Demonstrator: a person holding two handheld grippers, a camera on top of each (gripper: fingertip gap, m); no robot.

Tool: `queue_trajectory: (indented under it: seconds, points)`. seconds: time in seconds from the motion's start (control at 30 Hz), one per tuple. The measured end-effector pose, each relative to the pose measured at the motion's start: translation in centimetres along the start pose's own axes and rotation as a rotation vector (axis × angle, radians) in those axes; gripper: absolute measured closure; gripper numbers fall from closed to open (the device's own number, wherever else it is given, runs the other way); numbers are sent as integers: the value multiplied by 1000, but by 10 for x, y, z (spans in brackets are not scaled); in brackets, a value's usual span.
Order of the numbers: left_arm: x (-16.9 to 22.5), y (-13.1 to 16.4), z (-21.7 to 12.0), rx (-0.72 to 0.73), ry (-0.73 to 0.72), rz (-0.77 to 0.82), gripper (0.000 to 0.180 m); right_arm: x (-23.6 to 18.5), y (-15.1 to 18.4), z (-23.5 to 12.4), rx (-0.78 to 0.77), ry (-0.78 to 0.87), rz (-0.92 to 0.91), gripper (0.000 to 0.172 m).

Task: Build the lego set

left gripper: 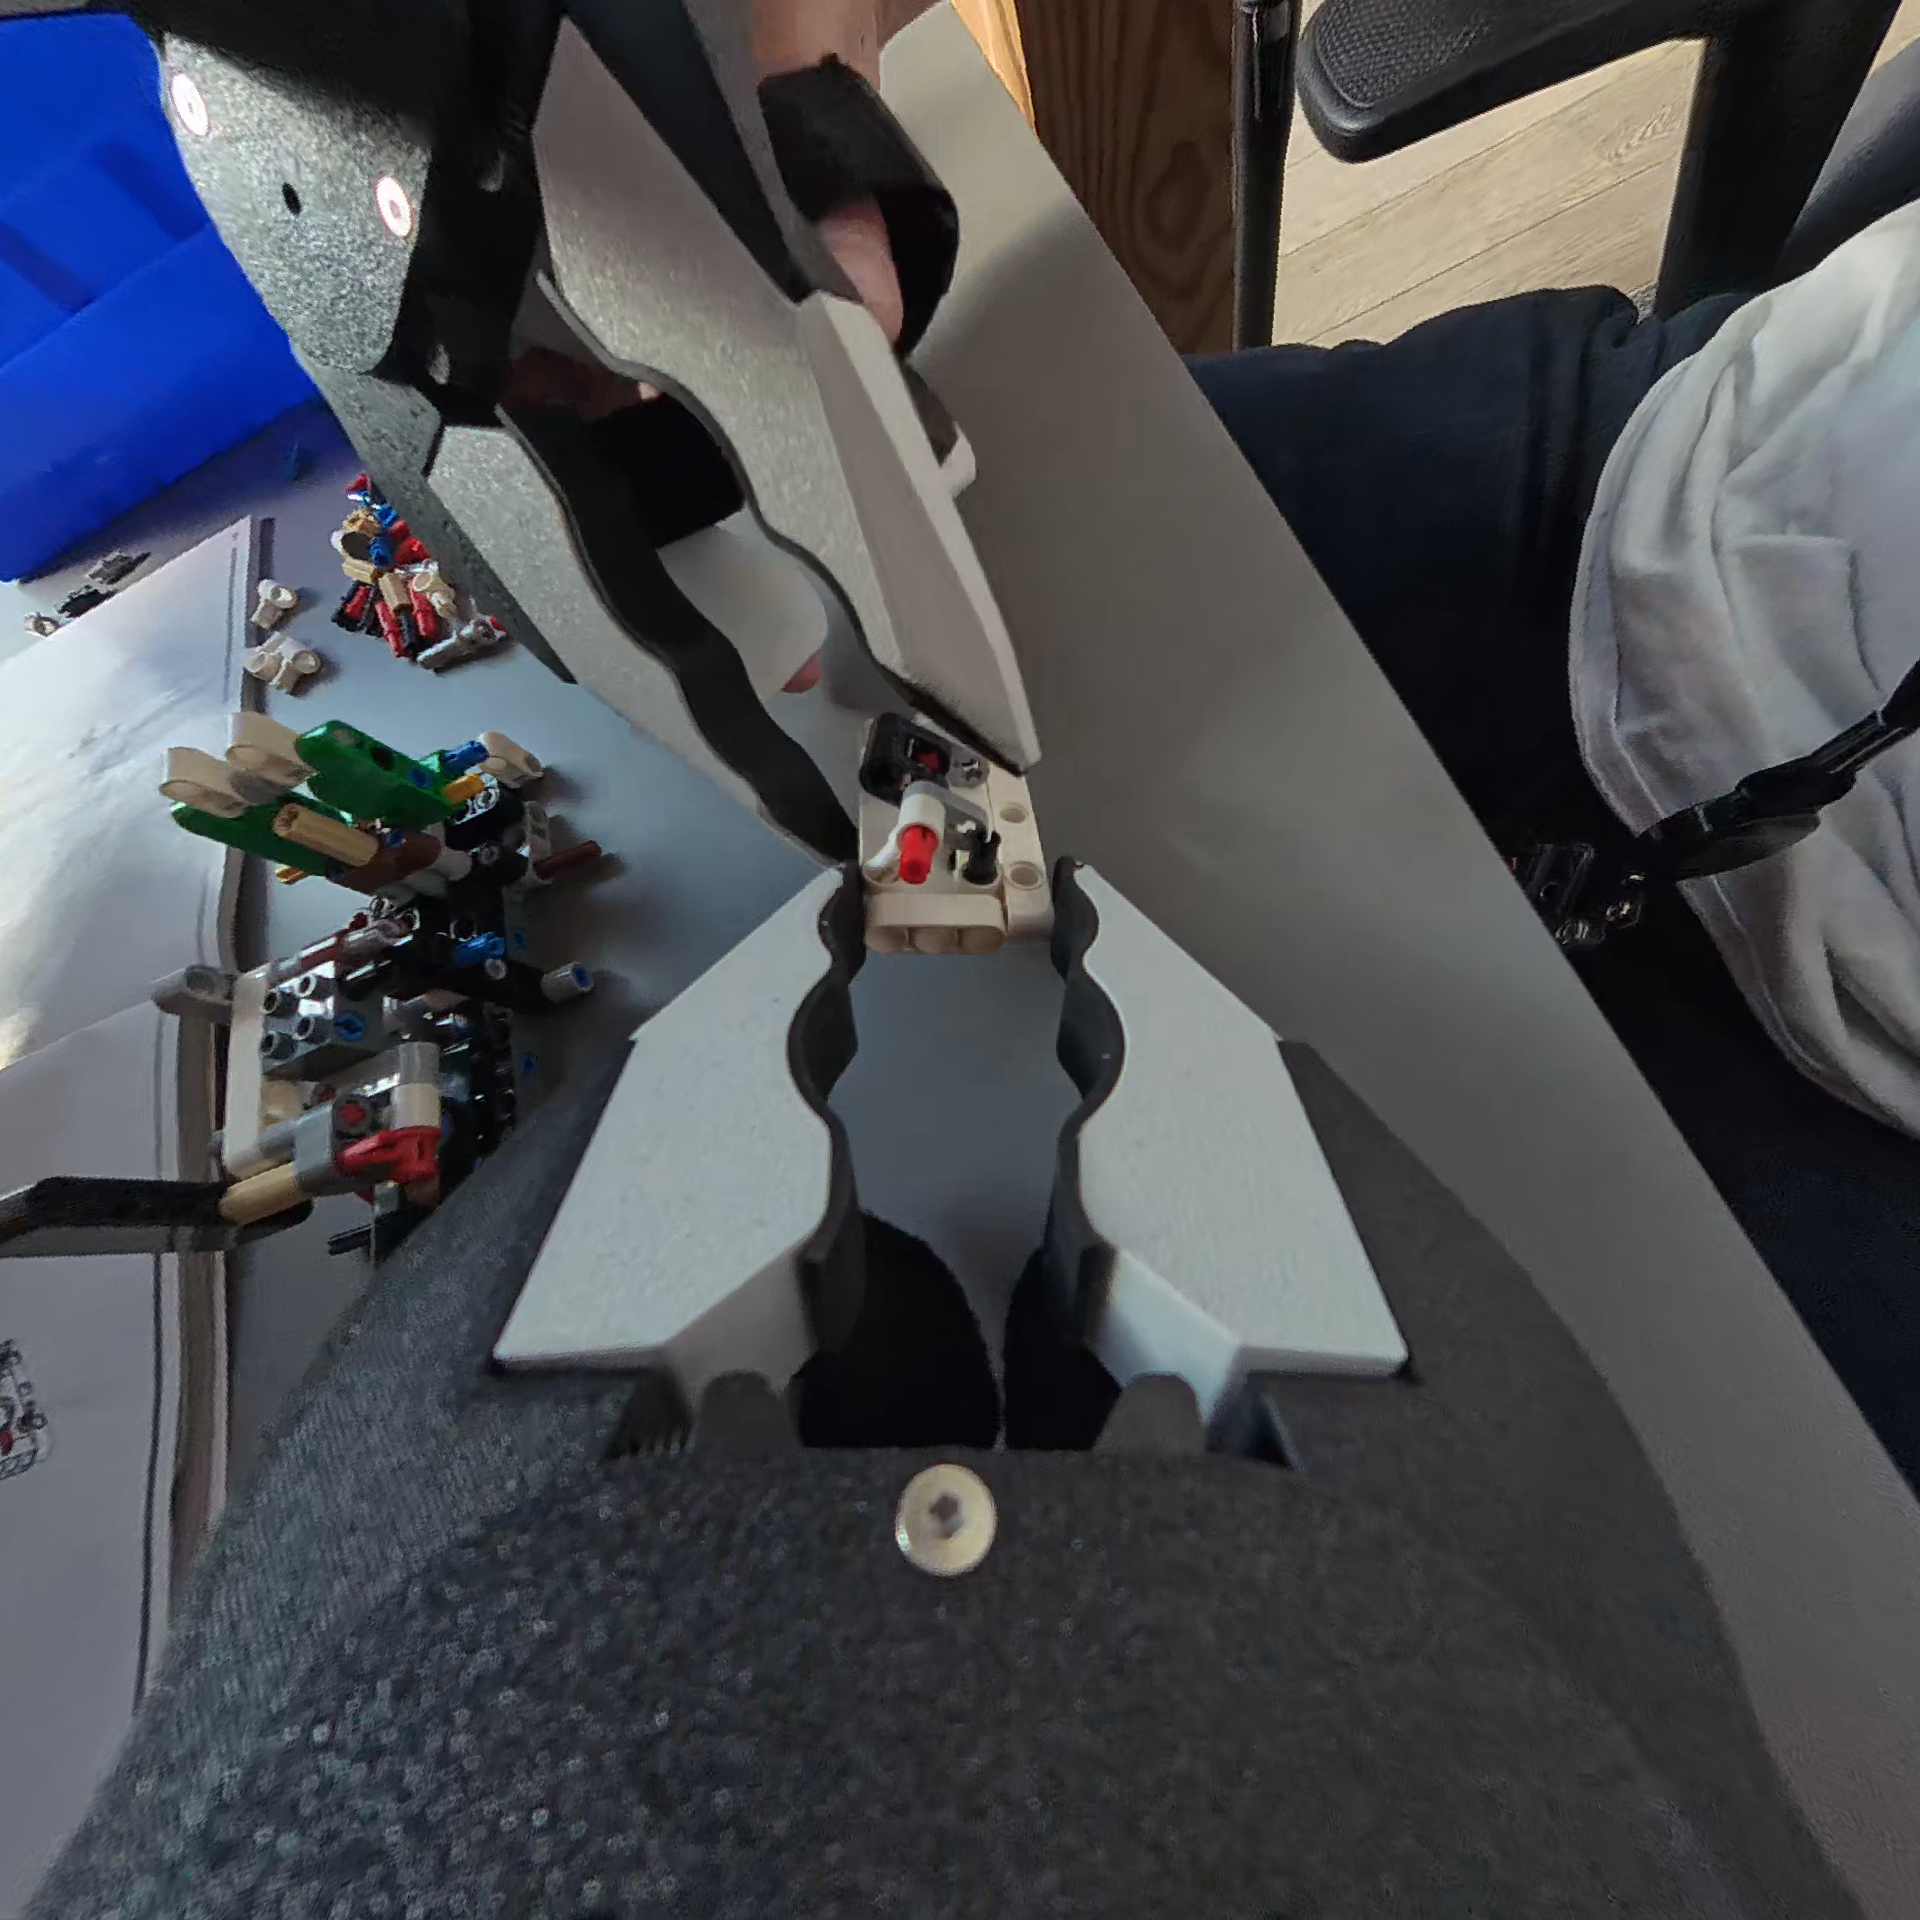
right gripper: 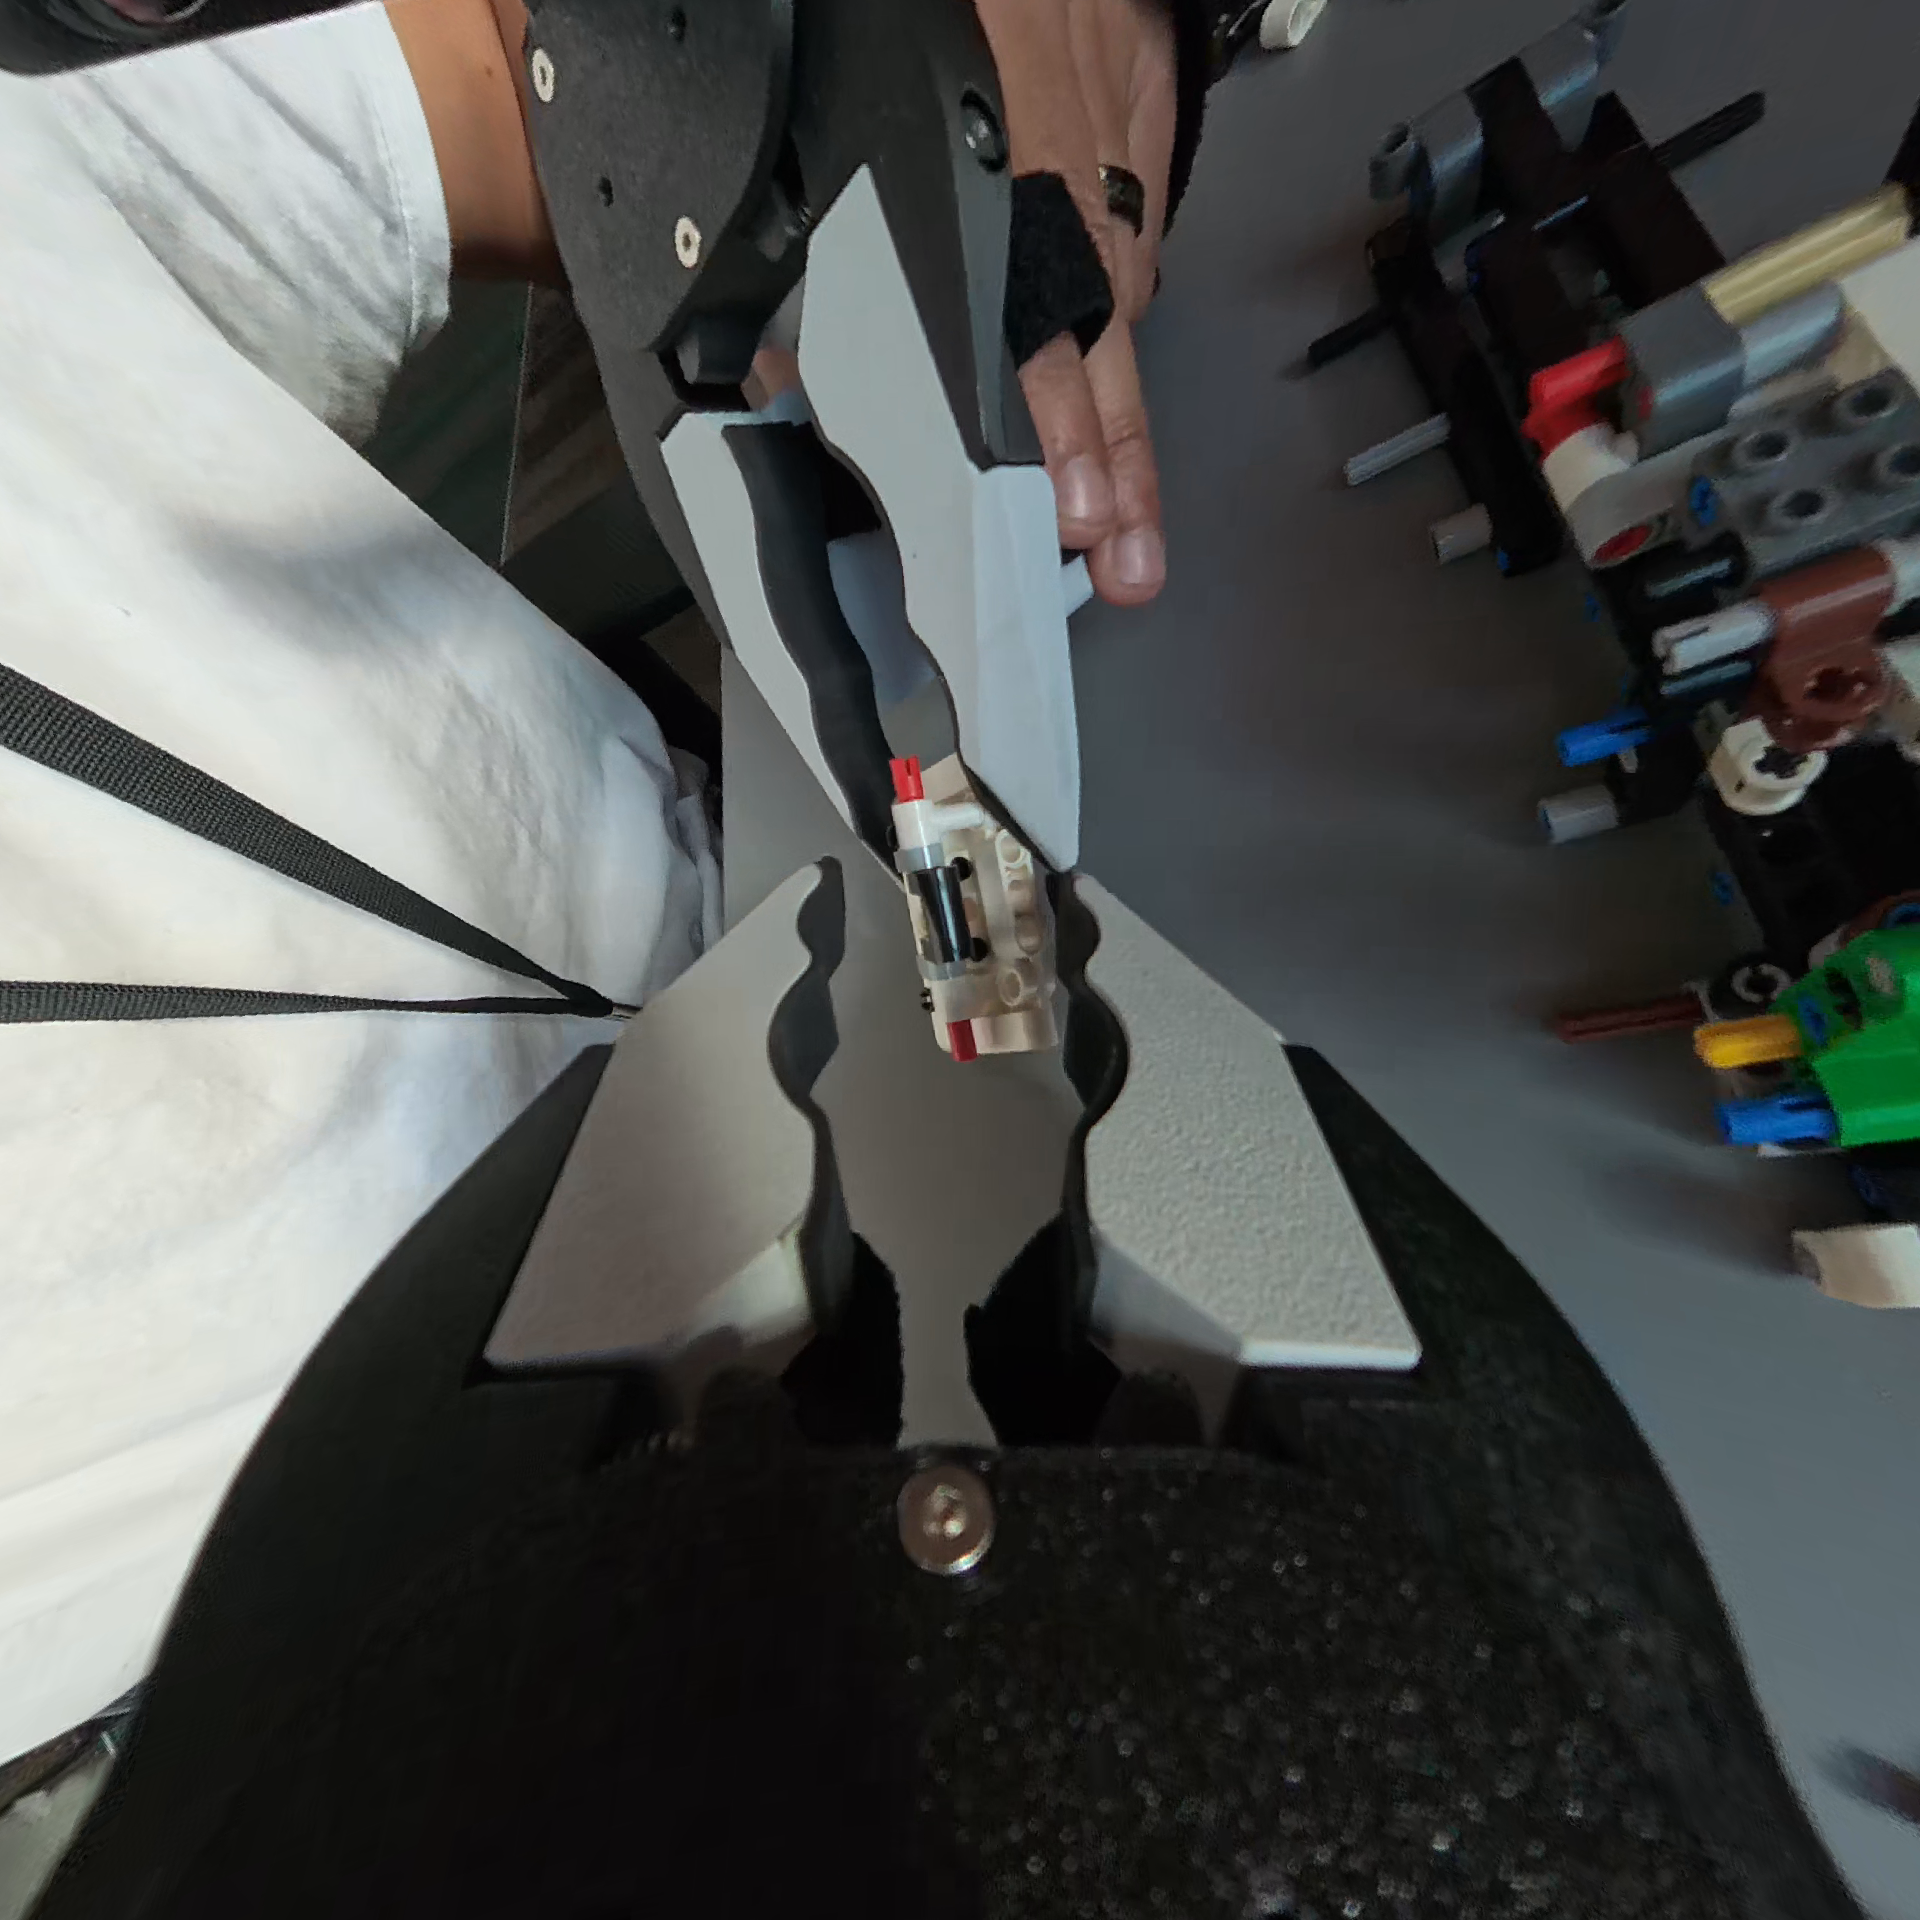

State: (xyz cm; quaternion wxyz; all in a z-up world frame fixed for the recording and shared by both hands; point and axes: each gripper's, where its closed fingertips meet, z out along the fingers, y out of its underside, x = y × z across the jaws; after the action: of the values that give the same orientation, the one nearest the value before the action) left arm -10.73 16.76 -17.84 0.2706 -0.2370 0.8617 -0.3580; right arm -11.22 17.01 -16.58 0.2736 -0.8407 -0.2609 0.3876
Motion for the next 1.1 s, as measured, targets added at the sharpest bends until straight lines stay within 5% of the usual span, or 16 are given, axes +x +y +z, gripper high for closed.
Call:
queue_trajectory:
  seconds: [0.43,1.1]
  points:
    - [3,-2,1,4,18,-27,147,4,-8,2,117,-35,109,140]
    - [16,-7,4,23,27,118,147,-11,0,5,-30,-267,120,140]
